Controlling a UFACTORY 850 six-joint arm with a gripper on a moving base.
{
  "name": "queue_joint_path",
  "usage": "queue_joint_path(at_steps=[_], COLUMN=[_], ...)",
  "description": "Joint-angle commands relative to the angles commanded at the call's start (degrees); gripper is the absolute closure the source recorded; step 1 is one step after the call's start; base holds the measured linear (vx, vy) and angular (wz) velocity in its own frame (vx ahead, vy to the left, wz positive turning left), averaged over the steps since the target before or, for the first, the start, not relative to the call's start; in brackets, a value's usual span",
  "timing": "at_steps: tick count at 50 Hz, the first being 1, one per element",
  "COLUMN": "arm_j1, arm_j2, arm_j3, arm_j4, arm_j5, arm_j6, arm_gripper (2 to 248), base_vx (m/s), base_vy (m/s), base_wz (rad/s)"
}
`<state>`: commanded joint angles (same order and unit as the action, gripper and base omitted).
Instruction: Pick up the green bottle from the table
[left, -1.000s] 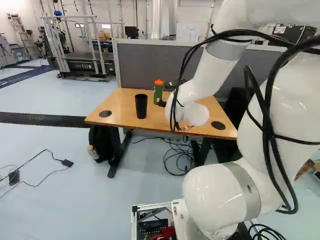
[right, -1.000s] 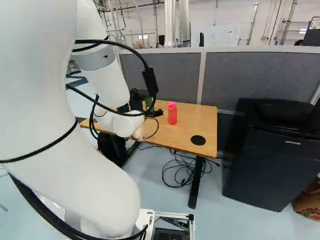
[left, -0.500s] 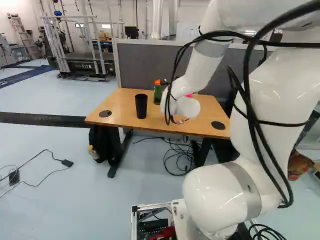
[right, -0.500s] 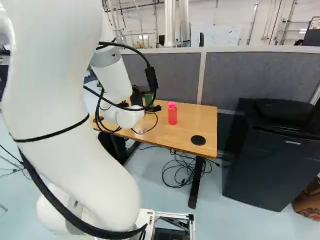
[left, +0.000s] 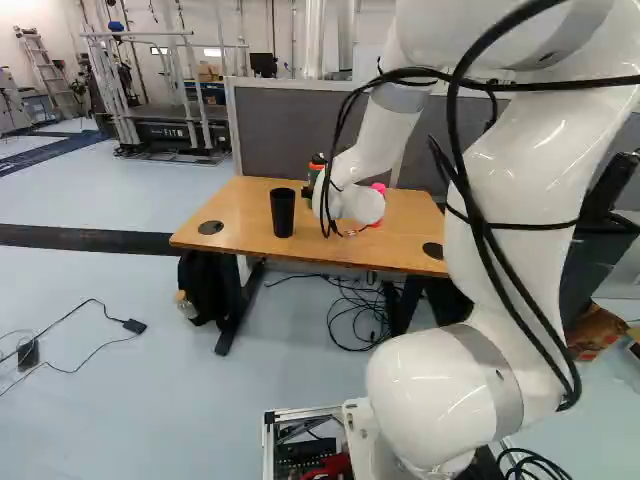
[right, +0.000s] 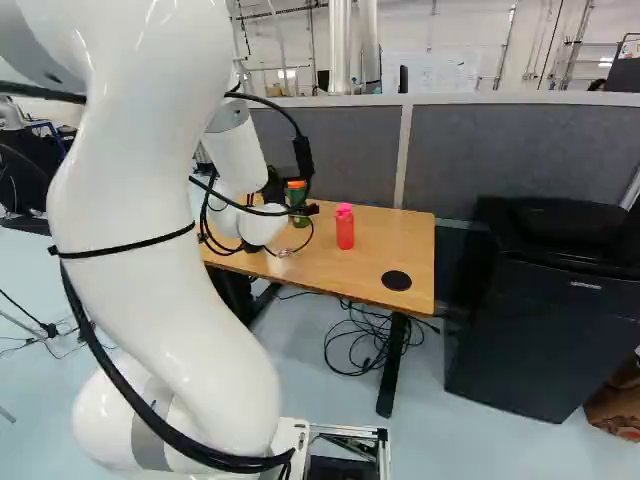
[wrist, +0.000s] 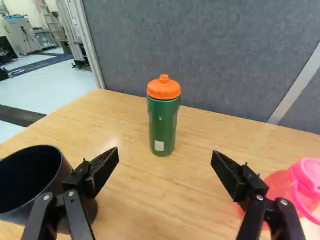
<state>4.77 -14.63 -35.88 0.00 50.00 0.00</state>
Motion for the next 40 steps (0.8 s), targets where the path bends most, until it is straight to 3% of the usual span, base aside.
queue_joint_path(at_steps=[40], arm_j1=[-0.3], arm_j2=[-10.3], arm_j3=[-12.7], arm_j4=[0.0], arm_j5=[0.0], arm_j6=[0.0], arm_gripper=[3], base_vx=[0.000], base_vy=[0.000], base_wz=[0.000])
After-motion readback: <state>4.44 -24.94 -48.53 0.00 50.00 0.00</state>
